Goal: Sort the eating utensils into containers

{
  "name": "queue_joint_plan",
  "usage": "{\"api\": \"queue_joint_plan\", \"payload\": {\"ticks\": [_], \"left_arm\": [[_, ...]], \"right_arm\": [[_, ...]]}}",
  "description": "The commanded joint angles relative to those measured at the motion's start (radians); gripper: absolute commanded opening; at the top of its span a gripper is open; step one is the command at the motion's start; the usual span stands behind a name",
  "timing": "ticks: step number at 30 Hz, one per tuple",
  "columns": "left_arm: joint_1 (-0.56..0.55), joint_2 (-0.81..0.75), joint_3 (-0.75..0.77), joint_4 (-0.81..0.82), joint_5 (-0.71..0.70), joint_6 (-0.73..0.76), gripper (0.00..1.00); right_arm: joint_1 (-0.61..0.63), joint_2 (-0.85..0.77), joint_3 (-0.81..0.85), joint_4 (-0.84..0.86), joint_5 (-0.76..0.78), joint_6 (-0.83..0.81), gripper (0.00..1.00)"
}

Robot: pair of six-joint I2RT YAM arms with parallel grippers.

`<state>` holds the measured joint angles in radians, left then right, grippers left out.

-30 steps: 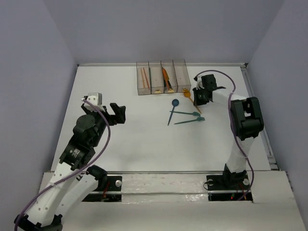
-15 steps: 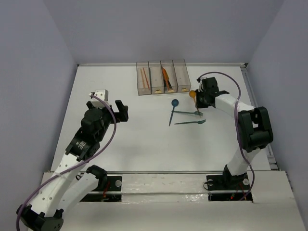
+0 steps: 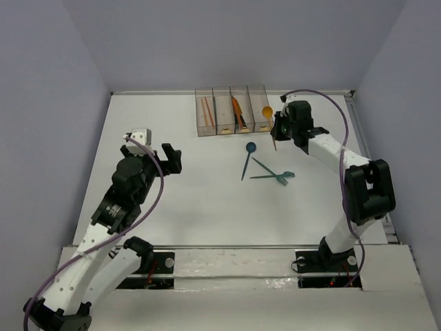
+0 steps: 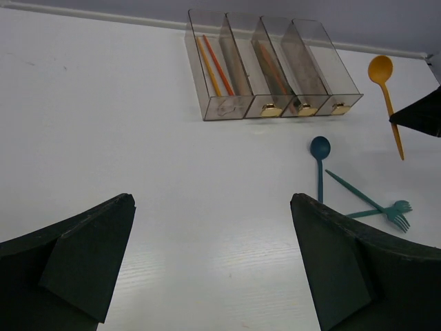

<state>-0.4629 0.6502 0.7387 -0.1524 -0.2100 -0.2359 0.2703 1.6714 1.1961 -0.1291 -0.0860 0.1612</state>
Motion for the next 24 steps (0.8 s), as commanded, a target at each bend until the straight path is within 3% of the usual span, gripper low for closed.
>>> {"api": "queue_joint_plan", "payload": {"ticks": [1, 6, 14, 24], "left_arm": [[0.013, -0.020, -0.002, 0.054, 0.012, 0.010, 0.99], [0.013, -0.011, -0.001, 0.056, 0.035, 0.010, 0.99], [0.023, -0.009, 0.001, 0.056, 0.060, 0.010, 0.99], [0.023, -0.021, 0.001, 0.057, 0.060, 0.010, 0.99]], "right_arm": [[0.055, 0.060, 0.100, 0.118, -0.030, 0.058, 0.00], [0.136, 0.178, 0.242, 0.163, -0.032, 0.132, 0.00], [0.155, 0.442, 0.524, 0.207, 0.037, 0.339, 0.00], [0.184, 0.695, 0.891, 0.060, 0.005, 0.388, 0.00]]}}
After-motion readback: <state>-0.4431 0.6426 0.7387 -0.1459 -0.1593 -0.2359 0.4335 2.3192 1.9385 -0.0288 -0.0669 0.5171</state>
